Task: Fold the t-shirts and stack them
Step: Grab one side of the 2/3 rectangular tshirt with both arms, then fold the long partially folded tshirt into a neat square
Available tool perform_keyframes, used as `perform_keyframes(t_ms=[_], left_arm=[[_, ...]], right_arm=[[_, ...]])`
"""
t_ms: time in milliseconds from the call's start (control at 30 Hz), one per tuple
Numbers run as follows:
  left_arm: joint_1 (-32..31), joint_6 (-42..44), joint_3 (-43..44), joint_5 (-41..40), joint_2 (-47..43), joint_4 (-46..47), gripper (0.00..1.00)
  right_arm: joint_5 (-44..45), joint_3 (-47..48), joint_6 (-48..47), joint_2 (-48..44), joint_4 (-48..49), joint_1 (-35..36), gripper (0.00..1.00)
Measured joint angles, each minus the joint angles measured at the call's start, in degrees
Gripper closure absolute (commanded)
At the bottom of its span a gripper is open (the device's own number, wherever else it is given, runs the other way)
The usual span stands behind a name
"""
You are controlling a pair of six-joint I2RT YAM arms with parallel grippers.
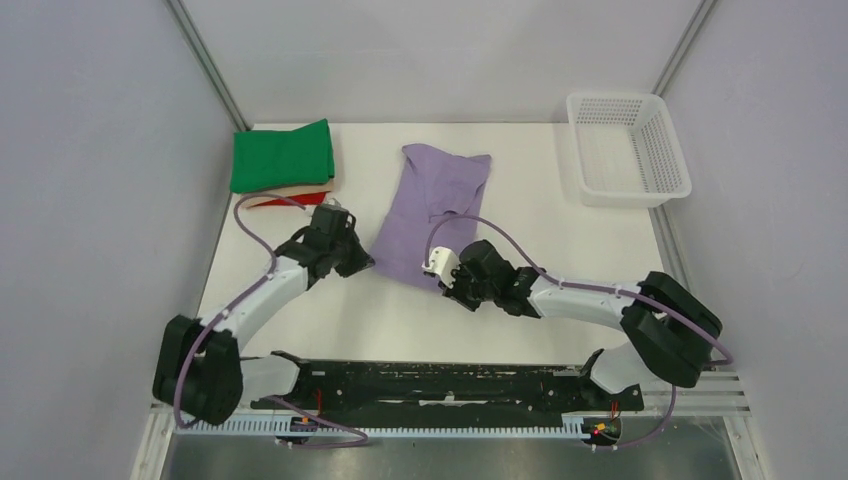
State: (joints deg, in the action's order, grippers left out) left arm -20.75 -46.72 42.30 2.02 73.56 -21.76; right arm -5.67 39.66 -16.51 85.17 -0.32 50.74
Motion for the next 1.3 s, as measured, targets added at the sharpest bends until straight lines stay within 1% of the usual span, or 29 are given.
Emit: perform_keyframes(t_ms=[167,300,367,467,567,633,733,867,967,1100,1167,1300], left_arm=[[0.0,-0.09,-0.83,-2.99,-12.63,-5.75,0.98],[-0.02,-0.39,-1.14,-5.46,-21.64,-11.28,0.98],[-0.02,-0.79,-1.16,-6.43,-25.49,-14.08,0.98],[-0.17,-1.07,-1.09,-7.87,-31.21,-17.88,0.98],[-0.35,-1.07,-0.35,-8.55,-35.19,-20.59,0.98],[-0.39,-1.07,0.92,-8.98,-36.52,-21.94,0.98],[-0.39,-1.07,2.58,-9.25,-36.26,-22.45,0.98],[-0.39,-1.07,3.17,-9.25,-33.57,-21.24,0.98],[-0.39,-1.05,3.3,-9.35,-29.92,-18.73,0.98],[-0.39,-1.03,4.48,-9.44,-23.67,-14.25,0.98],[-0.39,-1.03,5.29,-9.4,-20.63,-11.98,0.98],[-0.42,-1.03,8.02,-8.68,-13.7,-7.58,0.98]], right_arm=[[-11.89,-0.81,3.56,-6.82,0.26,2.27,1.0],[-23.85,-0.81,8.92,-10.05,3.28,4.63,1.0],[-29.88,-0.81,12.9,-10.47,5.88,5.33,1.0],[-37.77,-1.57,20.2,-10.49,12.24,5.57,1.0],[-42.8,-2.89,26.64,-10.49,18.97,5.62,1.0],[-44.57,-3.17,29.66,-10.56,21.84,5.62,1.0],[-44.81,-3.17,31.43,-11.82,23.06,5.49,1.0],[-42.16,-3.13,30.14,-14.51,19.1,3.69,1.0],[-41.0,-3.13,29.75,-14.88,16.02,0.17,1.0],[-40.19,-3.19,29.7,-14.88,12.92,-6.54,1.0],[-39.26,-3.37,29.33,-14.88,11.69,-9.99,1.0],[-37.24,-3.48,27.98,-14.86,9.42,-14.69,1.0]])
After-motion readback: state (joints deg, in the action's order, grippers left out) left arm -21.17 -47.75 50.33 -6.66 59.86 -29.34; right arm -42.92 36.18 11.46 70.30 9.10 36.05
